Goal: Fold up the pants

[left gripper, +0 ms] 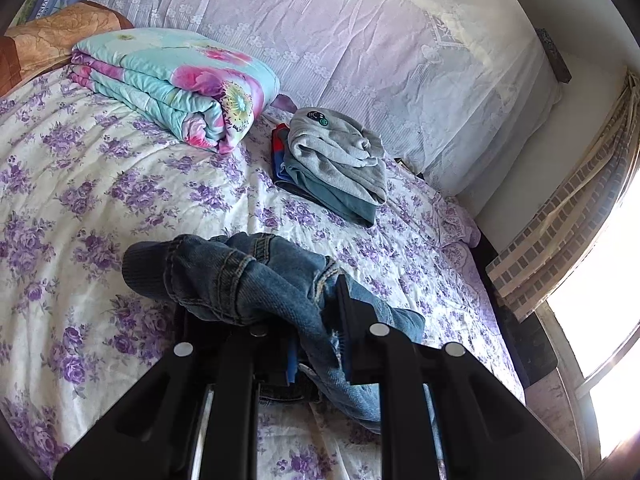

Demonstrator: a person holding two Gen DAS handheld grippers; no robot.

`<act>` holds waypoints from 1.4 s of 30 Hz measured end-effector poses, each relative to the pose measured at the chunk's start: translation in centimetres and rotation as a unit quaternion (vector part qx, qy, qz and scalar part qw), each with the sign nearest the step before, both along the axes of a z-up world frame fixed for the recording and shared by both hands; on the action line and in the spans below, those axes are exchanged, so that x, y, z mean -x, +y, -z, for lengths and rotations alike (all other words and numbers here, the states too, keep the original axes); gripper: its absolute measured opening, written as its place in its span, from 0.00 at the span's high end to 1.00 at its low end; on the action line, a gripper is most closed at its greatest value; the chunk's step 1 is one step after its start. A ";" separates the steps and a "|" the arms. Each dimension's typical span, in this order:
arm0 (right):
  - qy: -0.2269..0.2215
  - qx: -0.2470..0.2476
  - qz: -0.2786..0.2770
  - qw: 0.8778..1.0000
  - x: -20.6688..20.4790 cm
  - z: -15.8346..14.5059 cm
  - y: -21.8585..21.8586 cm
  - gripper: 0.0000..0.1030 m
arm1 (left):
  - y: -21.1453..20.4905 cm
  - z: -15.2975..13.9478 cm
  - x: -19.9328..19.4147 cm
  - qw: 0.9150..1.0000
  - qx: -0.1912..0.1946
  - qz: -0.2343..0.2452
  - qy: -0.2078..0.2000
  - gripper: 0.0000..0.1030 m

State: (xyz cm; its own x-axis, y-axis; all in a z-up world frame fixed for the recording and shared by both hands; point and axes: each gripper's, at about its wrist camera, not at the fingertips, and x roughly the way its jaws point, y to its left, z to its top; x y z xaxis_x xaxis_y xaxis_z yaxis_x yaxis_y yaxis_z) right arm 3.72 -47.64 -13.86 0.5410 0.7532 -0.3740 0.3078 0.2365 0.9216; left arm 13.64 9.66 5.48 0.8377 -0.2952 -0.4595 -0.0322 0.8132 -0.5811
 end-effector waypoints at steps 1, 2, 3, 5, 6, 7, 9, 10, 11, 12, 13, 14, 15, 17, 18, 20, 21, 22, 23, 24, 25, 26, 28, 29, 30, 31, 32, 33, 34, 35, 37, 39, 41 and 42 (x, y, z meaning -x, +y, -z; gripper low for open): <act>0.006 0.005 0.002 1.000 0.5 -0.3 -0.3 0.61 | 0.0 0.0 0.0 1.000 -0.002 0.000 0.000 0.86; 0.007 0.011 0.006 1.000 0.7 -0.6 -0.4 0.55 | 0.0 0.1 0.0 1.000 -0.004 0.000 0.000 0.86; 0.001 0.022 0.007 1.000 0.8 -1.1 -0.5 0.49 | 0.0 0.3 0.1 1.000 -0.006 -0.001 0.000 0.86; -0.008 0.029 0.015 0.999 0.5 -1.2 -0.3 0.42 | -0.1 0.6 0.2 1.000 -0.006 -0.006 0.001 0.86; -0.013 0.030 0.022 0.999 0.2 -1.2 0.0 0.41 | 0.0 0.8 0.3 1.000 -0.002 -0.007 0.001 0.86; -0.018 0.040 0.027 0.999 0.0 -1.5 0.3 0.39 | 0.0 0.9 0.3 1.000 0.000 -0.008 0.001 0.86; -0.056 0.054 0.029 0.997 -0.8 -2.5 0.7 0.34 | 0.2 1.1 0.4 1.000 0.004 -0.007 0.003 0.86; -0.083 0.064 0.031 0.994 -1.0 -2.6 0.9 0.37 | 0.4 1.2 0.5 1.000 0.007 -0.005 0.004 0.86; -0.104 0.086 0.031 0.990 -1.0 -2.7 1.3 0.50 | 0.4 1.3 0.6 1.000 0.008 -0.005 0.005 0.86; -0.115 0.102 0.031 0.988 -1.2 -2.5 1.3 0.72 | 0.5 1.3 0.7 1.000 0.010 -0.004 0.005 0.86; -0.125 0.116 0.030 0.985 -1.2 -2.4 1.2 0.81 | 0.5 1.3 0.8 1.000 0.010 -0.004 0.006 0.86; -0.132 0.118 0.029 0.984 -1.4 -2.2 0.8 0.86 | 0.5 1.3 1.0 1.000 0.010 -0.004 0.006 0.86; -0.142 0.110 0.027 0.983 -1.5 -2.1 0.4 0.89 | 0.5 1.3 1.1 1.000 0.009 -0.004 0.006 0.86; -0.166 0.114 0.024 0.979 -1.3 -3.1 -0.2 0.90 | 0.4 1.0 1.5 1.000 0.006 -0.006 0.002 0.86; -0.180 0.125 0.019 0.975 -1.2 -3.8 -0.3 0.91 | 0.2 0.7 1.8 1.000 -0.002 -0.008 -0.003 0.86; -0.230 0.149 0.015 0.962 -1.4 -6.6 -0.4 0.92 | -0.3 0.0 2.3 1.000 -0.021 -0.013 -0.015 0.86; -0.258 0.160 0.014 0.953 -1.5 -8.2 -0.4 0.92 | -0.5 -0.3 2.4 0.999 -0.026 -0.013 -0.019 0.86; -0.282 0.170 0.015 0.944 -1.7 -9.8 -0.5 0.92 | -0.7 -0.7 2.4 0.999 -0.031 -0.014 -0.024 0.86; -0.298 0.176 0.017 0.938 -2.2 -11.0 -0.7 0.92 | -0.7 -1.1 2.1 0.999 -0.034 -0.014 -0.027 0.86; -0.309 0.180 0.018 0.934 -3.0 -12.0 -0.7 0.92 | -0.7 -1.5 1.6 0.999 -0.035 -0.016 -0.028 0.86; -0.319 0.185 0.019 0.929 -4.1 -13.1 -0.8 0.92 | -0.5 -2.0 0.8 0.999 -0.026 -0.017 -0.027 0.86; -0.330 0.190 0.022 0.924 -5.2 -14.1 -0.9 0.92 | -0.2 -2.5 -0.3 1.000 -0.014 -0.013 -0.025 0.86; -0.349 0.212 0.018 0.912 -9.1 -16.6 -0.8 0.92 | 0.2 -3.2 -2.9 1.000 0.001 -0.006 -0.016 0.86; -0.351 0.219 0.019 0.910 -11.1 -17.5 -0.6 0.92 | 0.4 -3.5 -4.8 1.000 0.008 -0.009 -0.005 0.86; -0.344 0.223 0.024 0.912 -14.2 -18.2 -0.6 0.91 | 0.5 -3.5 -6.5 1.000 0.013 -0.010 0.008 0.85; -0.328 0.228 0.022 0.917 -17.8 -18.5 -0.5 0.90 | 0.7 -3.3 -9.1 0.999 0.011 -0.005 0.032 0.82; -0.310 0.235 0.012 0.921 -21.0 -18.6 -0.4 0.89 | 0.9 -2.9 -11.7 0.998 0.005 0.002 0.062 0.81; -0.279 0.253 0.009 0.926 -24.8 -18.3 -0.6 0.85 | 1.5 -1.6 -14.5 0.994 0.022 0.002 0.104 0.78; -0.252 0.268 0.016 0.930 -26.8 -17.9 -0.6 0.79 | 1.8 -0.2 -16.2 0.989 0.043 0.001 0.138 0.73; -0.232 0.276 0.026 0.932 -28.1 -17.2 -0.6 0.73 | 2.0 0.8 -16.7 0.987 0.050 -0.002 0.153 0.70; -0.234 0.250 0.050 0.938 -27.8 -16.0 -1.1 0.54 | 1.8 1.6 -15.7 0.989 0.027 -0.010 0.145 0.44; -0.251 0.248 0.052 0.934 -25.4 -14.8 -1.2 0.32 | 1.3 1.4 -13.8 0.993 -0.013 0.003 0.115 0.27; -0.252 0.274 0.043 0.927 -23.7 -14.0 -1.1 0.32 | 1.2 1.0 -12.1 0.992 -0.063 -0.022 0.108 0.14; -0.251 0.283 0.037 0.925 -22.8 -13.4 -1.1 0.32 | 1.3 0.7 -11.1 0.989 -0.095 -0.043 0.102 0.14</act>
State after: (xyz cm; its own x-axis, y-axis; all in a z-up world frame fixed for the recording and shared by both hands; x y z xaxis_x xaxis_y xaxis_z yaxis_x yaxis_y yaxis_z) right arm 26.55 -48.70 -0.44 0.7960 0.4677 -0.3843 -0.0907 0.7199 0.6881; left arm 24.78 10.97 4.79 0.7397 -0.1197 -0.6622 -0.2064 0.8963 -0.3925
